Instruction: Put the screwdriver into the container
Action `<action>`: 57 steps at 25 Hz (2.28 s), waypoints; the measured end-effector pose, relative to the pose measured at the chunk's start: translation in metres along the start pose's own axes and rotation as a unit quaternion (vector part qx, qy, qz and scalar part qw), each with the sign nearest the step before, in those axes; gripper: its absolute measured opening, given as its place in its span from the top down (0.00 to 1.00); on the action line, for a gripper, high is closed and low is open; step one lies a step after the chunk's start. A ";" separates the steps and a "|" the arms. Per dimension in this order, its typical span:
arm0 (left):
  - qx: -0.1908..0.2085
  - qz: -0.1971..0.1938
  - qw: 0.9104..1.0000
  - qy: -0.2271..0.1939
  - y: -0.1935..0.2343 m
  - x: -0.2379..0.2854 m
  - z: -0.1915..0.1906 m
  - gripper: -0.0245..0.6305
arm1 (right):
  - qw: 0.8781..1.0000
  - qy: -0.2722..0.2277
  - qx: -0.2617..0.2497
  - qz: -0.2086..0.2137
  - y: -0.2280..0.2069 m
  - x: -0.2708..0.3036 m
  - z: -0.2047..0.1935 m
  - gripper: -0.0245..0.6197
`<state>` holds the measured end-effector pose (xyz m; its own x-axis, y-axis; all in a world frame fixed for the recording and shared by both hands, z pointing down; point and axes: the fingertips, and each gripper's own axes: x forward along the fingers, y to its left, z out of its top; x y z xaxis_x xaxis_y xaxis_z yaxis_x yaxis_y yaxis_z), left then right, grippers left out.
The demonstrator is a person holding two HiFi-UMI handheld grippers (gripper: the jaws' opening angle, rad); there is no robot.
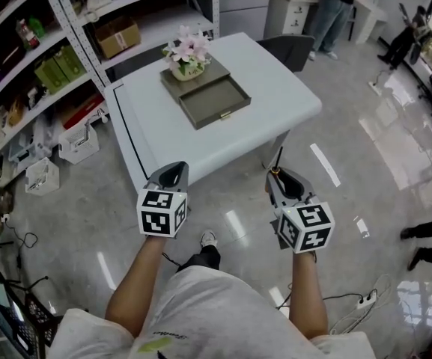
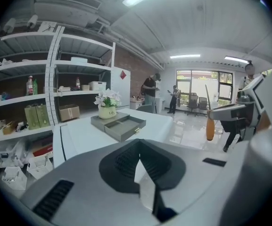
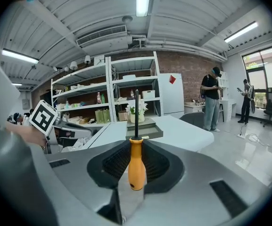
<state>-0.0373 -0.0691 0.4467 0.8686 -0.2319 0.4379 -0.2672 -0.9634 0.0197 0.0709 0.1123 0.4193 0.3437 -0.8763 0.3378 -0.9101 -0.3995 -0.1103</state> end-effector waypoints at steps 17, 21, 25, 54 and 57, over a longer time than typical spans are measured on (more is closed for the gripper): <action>-0.030 -0.006 1.000 -0.005 0.094 0.113 0.053 0.96 | 0.999 0.039 -0.024 0.007 -0.033 0.157 0.056 0.84; -0.045 -0.006 0.999 -0.012 0.109 0.129 0.059 0.96 | 0.997 0.050 -0.048 0.013 -0.034 0.183 0.065 0.84; -0.052 -0.004 0.999 -0.018 0.118 0.140 0.063 0.96 | 0.995 0.066 -0.078 0.023 -0.037 0.202 0.073 0.84; -0.125 0.188 0.974 0.015 0.146 0.194 0.037 0.96 | 0.829 0.230 -0.366 0.355 -0.053 0.361 0.064 0.84; -0.136 0.214 0.967 0.010 0.149 0.193 0.032 0.96 | 0.799 0.258 -0.385 0.383 -0.048 0.369 0.050 0.84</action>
<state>0.1035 -0.2616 0.5050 0.6470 -0.5960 0.4756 -0.7021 -0.7089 0.0667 0.2532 -0.2054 0.5027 -0.3435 -0.4763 0.8094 -0.7477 0.6602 0.0712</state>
